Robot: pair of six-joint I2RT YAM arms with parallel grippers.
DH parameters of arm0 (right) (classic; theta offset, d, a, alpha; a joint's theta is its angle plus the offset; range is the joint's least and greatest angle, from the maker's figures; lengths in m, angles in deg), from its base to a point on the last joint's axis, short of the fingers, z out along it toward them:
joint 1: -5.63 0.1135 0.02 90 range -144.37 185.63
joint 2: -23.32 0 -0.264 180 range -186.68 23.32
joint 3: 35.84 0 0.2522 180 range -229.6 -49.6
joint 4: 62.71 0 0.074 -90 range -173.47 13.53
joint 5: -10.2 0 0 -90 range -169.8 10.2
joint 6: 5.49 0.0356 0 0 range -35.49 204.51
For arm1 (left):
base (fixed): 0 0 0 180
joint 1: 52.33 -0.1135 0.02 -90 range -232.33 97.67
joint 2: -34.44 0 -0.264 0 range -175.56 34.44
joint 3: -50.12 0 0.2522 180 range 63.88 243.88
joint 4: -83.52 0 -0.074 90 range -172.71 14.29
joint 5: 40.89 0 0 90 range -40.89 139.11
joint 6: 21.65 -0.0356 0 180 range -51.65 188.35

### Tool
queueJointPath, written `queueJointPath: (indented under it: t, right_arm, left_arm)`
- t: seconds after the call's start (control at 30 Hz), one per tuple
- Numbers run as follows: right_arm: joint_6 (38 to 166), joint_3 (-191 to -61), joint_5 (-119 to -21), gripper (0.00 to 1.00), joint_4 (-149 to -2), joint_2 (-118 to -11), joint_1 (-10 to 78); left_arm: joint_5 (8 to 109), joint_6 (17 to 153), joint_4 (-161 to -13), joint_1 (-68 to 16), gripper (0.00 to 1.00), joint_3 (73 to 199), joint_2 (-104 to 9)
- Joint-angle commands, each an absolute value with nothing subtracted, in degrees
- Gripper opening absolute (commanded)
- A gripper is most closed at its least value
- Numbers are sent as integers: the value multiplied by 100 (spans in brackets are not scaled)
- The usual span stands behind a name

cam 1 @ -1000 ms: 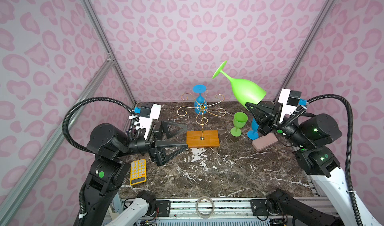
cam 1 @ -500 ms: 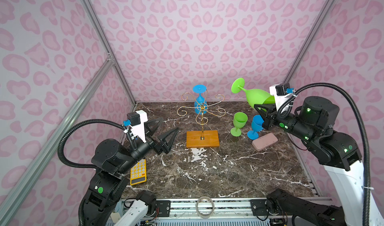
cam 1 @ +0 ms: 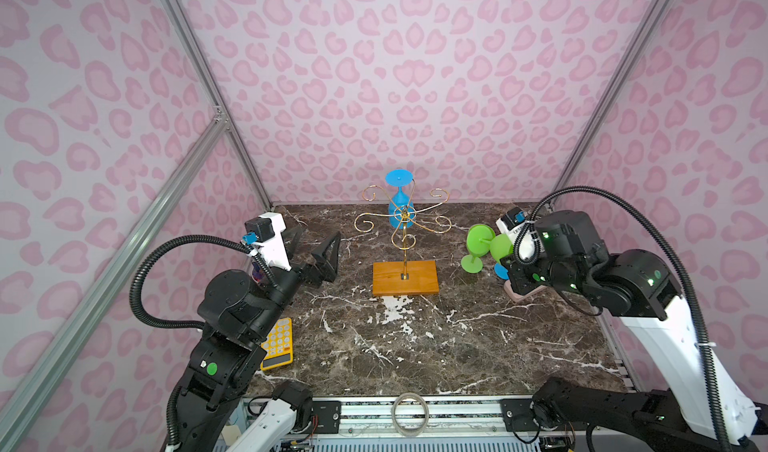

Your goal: Take the wine glass off the wine glass rack

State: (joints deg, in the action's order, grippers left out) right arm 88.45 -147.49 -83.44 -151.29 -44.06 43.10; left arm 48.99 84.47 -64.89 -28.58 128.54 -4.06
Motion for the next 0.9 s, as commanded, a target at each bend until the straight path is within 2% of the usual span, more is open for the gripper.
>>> queueJointPath:
  t: [0.0, 0.27, 0.53, 0.87]
  right_arm:
    - [8887, -14575, -8376, 0, -15522, -4554, 4331]
    - [8652, -14251, -8035, 0, -15589, -5112, 4274]
    - [8352, -13726, -7734, 0, -15201, -5515, 3653]
    - [8162, -13914, -7355, 0, -15067, -6402, 3423]
  left_arm:
    - [4717, 8452, -6733, -2854, 97, 12772, -408]
    - [4684, 8373, -6725, -2860, 97, 12751, -396]
    - [4655, 8317, -6663, -2858, 96, 12743, -366]
    - [4630, 8314, -6716, -2858, 97, 12712, -365]
